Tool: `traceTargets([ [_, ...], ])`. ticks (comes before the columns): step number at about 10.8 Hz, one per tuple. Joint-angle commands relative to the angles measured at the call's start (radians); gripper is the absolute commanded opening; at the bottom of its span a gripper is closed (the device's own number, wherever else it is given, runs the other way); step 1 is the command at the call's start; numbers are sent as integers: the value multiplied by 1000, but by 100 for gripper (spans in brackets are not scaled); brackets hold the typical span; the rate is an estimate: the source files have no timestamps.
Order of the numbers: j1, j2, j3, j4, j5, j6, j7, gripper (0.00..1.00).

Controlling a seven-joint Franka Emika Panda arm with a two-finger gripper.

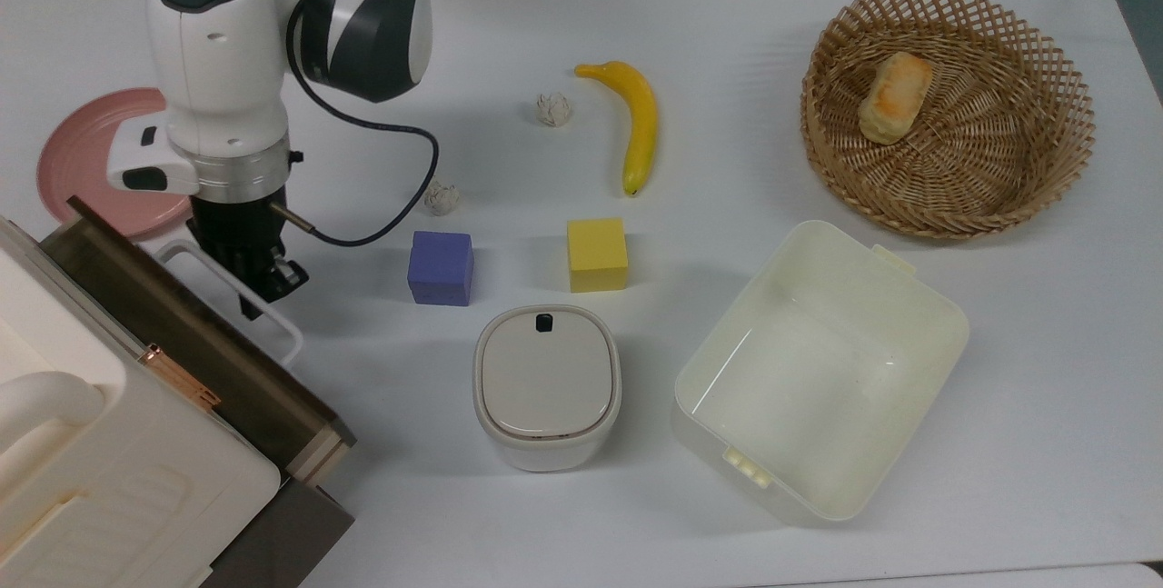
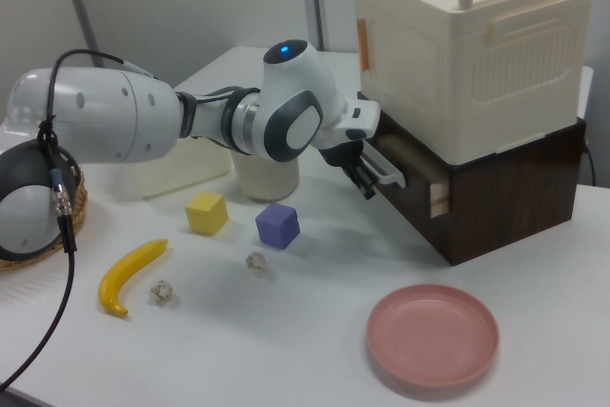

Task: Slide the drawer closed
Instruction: 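Push the drawer front with the gripper into the wooden unit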

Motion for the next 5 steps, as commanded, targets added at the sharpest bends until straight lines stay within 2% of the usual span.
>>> traceTargets([
  [1, 8, 90, -37, 117, -12, 40, 26, 0],
  [3, 6, 116, -40, 148, -10, 51, 26, 0],
  [5, 8, 133, -40, 148, -10, 125, 26, 0],
])
